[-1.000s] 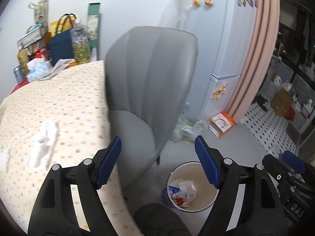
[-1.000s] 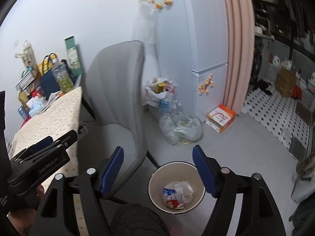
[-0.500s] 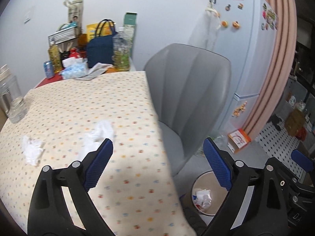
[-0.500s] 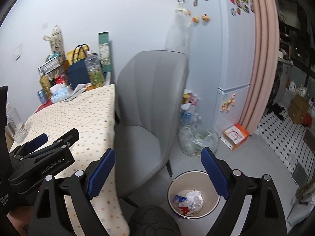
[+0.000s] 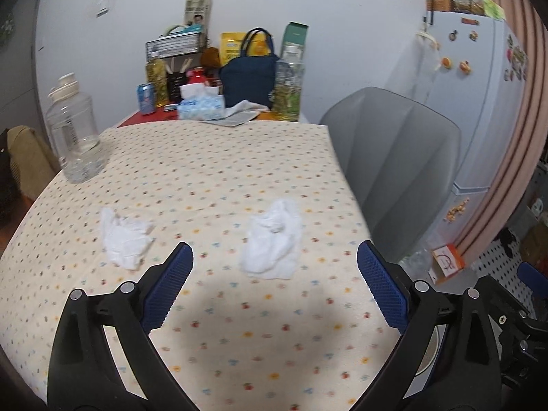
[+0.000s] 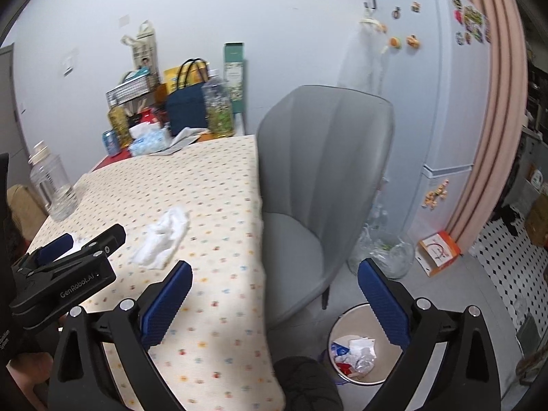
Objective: Collect trash
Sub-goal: 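Move both tools back to the table toward the two remaining tissues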
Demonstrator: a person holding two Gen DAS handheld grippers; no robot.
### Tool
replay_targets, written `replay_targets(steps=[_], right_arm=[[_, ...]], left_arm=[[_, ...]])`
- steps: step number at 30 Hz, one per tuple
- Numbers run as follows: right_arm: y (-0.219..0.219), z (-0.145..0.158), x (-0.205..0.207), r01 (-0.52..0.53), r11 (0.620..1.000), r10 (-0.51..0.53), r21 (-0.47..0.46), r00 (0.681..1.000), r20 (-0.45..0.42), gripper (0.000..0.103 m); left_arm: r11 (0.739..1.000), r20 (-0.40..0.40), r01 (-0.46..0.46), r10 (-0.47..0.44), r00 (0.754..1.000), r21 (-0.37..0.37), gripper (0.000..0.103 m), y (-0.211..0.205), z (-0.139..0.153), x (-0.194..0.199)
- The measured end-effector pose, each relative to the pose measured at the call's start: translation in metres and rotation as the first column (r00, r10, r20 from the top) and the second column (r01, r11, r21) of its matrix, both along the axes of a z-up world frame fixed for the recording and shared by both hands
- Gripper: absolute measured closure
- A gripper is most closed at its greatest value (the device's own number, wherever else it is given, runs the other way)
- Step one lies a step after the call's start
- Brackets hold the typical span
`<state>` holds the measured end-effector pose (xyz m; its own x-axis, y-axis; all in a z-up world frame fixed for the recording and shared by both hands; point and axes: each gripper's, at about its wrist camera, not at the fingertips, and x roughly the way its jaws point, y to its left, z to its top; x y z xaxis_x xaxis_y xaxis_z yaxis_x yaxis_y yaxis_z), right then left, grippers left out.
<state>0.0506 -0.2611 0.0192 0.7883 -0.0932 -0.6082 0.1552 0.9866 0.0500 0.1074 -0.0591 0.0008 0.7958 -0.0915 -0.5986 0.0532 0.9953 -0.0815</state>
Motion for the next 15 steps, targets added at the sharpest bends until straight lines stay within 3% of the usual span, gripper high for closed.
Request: replay_targets(steps=[15], right_arm=[[0.064, -0.017, 0.019, -0.116, 0.993, 0.115, -0.016, 0.992, -0.045, 0.008]], left_arm=[[0.983, -0.044, -0.182, 0.182, 0.982, -0.013, 0.007, 0.105, -0.024, -0.011]])
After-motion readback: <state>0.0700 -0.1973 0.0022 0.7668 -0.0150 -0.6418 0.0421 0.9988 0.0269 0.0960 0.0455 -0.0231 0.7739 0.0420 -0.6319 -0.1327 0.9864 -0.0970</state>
